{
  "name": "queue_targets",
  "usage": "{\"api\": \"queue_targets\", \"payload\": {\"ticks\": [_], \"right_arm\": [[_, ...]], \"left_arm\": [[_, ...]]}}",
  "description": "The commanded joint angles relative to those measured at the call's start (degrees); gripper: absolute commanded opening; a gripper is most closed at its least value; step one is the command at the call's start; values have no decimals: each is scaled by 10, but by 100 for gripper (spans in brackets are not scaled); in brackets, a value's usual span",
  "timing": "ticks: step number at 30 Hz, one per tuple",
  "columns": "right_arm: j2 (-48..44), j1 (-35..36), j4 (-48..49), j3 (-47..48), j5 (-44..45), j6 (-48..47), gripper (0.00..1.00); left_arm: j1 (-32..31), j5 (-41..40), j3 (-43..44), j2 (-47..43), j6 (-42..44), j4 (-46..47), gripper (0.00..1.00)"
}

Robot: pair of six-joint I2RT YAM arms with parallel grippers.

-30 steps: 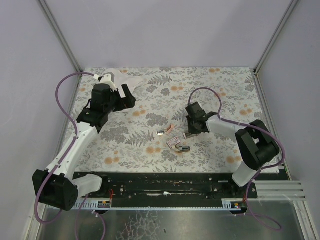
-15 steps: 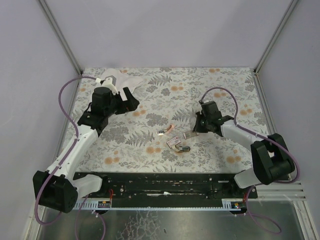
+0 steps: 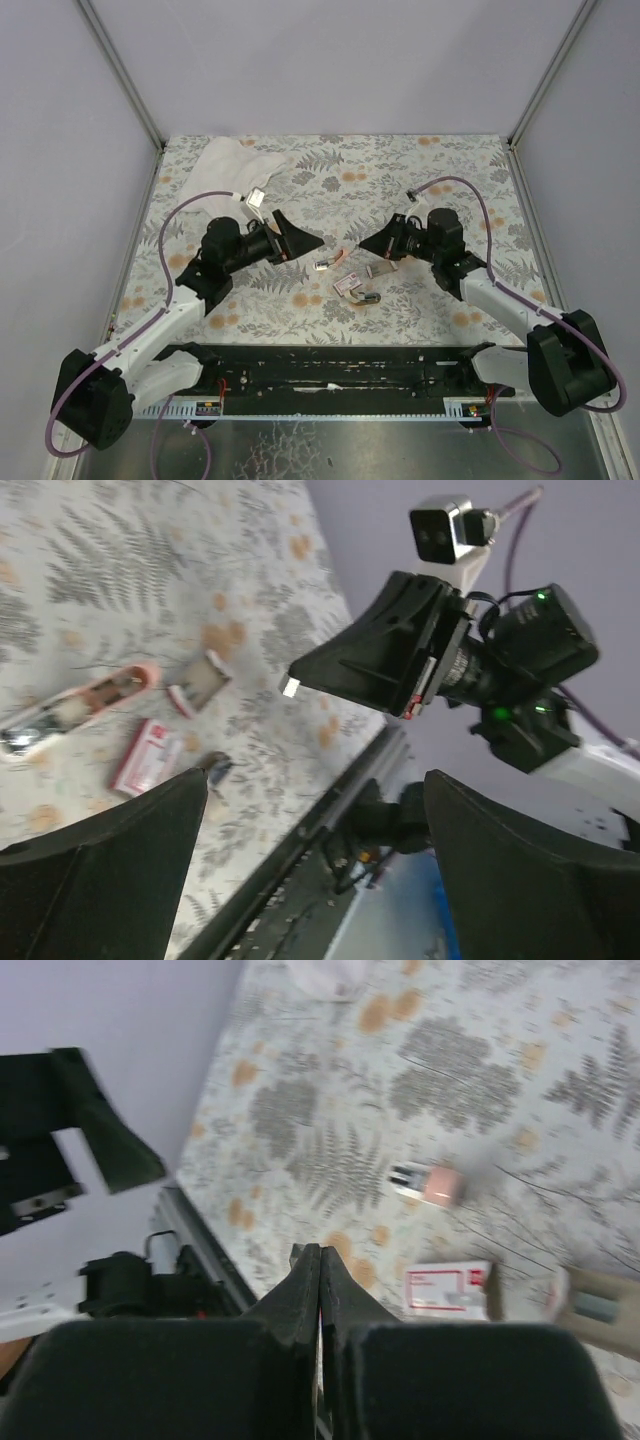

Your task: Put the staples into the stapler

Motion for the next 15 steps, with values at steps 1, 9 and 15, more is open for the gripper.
{"api": "queue_targets", "payload": {"ticks": [1, 9, 15], "right_arm": [[-34, -2, 179, -8, -98, 96, 0], [-57, -2, 324, -19, -162, 184, 0], [-51, -1, 372, -16, -204, 221, 0]], "left_arm": [[-28, 45, -19, -13, -91, 152, 86], [-77, 64, 6, 7, -103, 203, 73], [-105, 65, 31, 30, -93, 221, 65]]}}
